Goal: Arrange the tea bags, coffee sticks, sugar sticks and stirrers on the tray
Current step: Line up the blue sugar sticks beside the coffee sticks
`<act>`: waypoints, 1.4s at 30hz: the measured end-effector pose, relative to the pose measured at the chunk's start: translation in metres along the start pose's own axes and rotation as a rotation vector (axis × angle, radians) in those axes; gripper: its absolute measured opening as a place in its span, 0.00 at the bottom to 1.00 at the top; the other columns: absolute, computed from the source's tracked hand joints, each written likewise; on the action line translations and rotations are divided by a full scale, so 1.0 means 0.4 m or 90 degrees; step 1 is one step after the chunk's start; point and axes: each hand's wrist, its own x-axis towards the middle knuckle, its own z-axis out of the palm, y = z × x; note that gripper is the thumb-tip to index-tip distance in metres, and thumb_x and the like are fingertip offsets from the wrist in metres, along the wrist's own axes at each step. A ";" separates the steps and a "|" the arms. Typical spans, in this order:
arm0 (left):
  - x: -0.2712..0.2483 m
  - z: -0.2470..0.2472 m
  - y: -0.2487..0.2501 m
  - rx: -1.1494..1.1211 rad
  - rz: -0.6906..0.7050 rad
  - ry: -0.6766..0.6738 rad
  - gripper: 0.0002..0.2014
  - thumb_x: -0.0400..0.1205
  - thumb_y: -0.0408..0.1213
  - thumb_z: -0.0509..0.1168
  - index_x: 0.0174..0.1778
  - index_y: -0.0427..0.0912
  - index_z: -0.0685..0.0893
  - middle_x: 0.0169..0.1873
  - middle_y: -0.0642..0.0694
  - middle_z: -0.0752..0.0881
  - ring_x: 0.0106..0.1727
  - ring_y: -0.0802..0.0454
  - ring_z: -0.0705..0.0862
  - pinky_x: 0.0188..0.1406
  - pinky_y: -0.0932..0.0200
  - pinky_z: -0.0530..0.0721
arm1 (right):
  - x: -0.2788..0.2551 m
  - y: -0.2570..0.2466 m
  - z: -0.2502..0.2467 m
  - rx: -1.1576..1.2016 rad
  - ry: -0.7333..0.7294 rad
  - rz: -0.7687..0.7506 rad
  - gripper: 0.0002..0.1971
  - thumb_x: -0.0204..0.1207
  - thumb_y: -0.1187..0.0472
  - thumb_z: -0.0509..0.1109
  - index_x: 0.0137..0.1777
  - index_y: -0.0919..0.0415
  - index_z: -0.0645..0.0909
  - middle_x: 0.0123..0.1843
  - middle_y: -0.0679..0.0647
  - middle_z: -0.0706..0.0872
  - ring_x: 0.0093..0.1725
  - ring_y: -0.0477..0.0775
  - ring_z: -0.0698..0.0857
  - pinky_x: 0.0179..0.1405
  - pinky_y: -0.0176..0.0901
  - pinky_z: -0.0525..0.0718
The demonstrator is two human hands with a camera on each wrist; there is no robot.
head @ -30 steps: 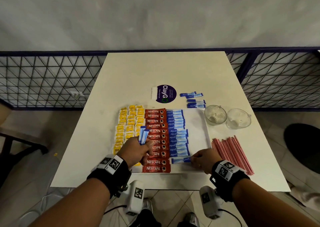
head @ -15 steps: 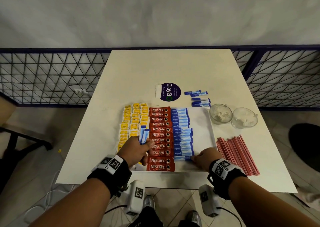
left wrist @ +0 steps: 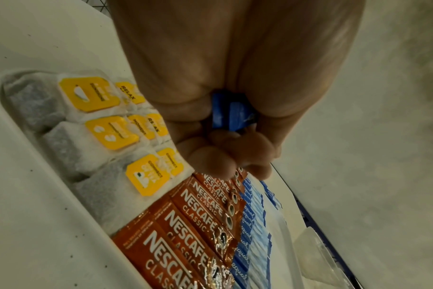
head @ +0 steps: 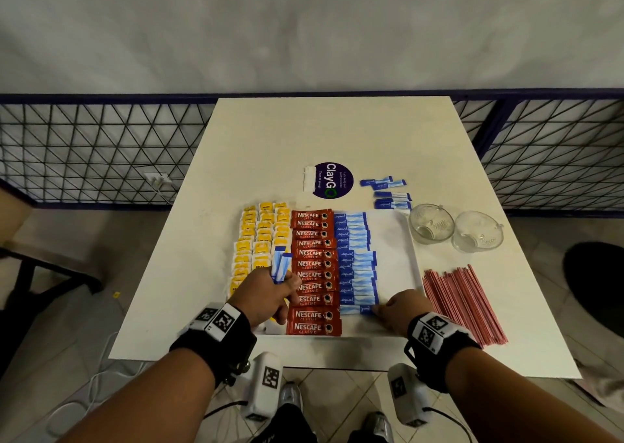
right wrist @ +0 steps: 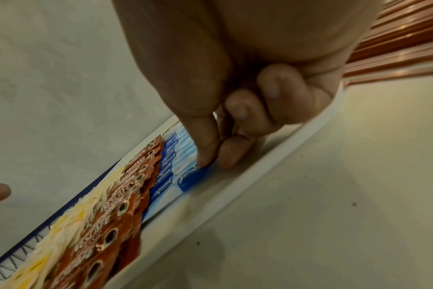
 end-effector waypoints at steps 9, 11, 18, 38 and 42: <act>-0.002 0.010 0.014 0.004 -0.002 -0.034 0.11 0.84 0.37 0.66 0.48 0.31 0.82 0.28 0.42 0.87 0.18 0.47 0.77 0.23 0.56 0.79 | -0.043 -0.003 -0.052 0.079 0.078 -0.058 0.26 0.75 0.33 0.63 0.32 0.56 0.78 0.28 0.49 0.80 0.30 0.47 0.79 0.27 0.37 0.72; -0.005 0.020 0.024 0.018 0.004 -0.072 0.10 0.83 0.37 0.67 0.44 0.32 0.82 0.26 0.42 0.86 0.17 0.48 0.77 0.23 0.58 0.79 | -0.068 -0.029 -0.082 0.175 0.109 -0.163 0.23 0.77 0.36 0.63 0.32 0.55 0.77 0.29 0.48 0.81 0.31 0.47 0.79 0.29 0.38 0.72; -0.010 0.068 0.090 0.163 0.056 -0.178 0.04 0.80 0.38 0.70 0.42 0.43 0.84 0.29 0.44 0.87 0.21 0.56 0.80 0.26 0.60 0.79 | -0.125 -0.148 -0.134 0.435 0.006 -0.382 0.09 0.73 0.47 0.74 0.46 0.51 0.84 0.36 0.44 0.86 0.30 0.38 0.80 0.35 0.36 0.79; 0.011 0.105 0.084 -0.043 0.062 0.001 0.08 0.83 0.38 0.67 0.42 0.38 0.84 0.27 0.45 0.87 0.18 0.50 0.73 0.22 0.58 0.76 | -0.105 -0.055 -0.134 0.660 -0.006 -0.218 0.04 0.75 0.65 0.72 0.39 0.63 0.82 0.34 0.57 0.86 0.19 0.48 0.72 0.21 0.36 0.72; 0.045 0.051 0.026 0.039 -0.018 0.184 0.16 0.83 0.45 0.67 0.38 0.36 0.86 0.24 0.44 0.83 0.19 0.46 0.75 0.23 0.56 0.77 | -0.073 -0.007 -0.100 0.653 -0.013 -0.162 0.04 0.75 0.65 0.73 0.43 0.66 0.83 0.34 0.56 0.87 0.19 0.49 0.71 0.19 0.37 0.71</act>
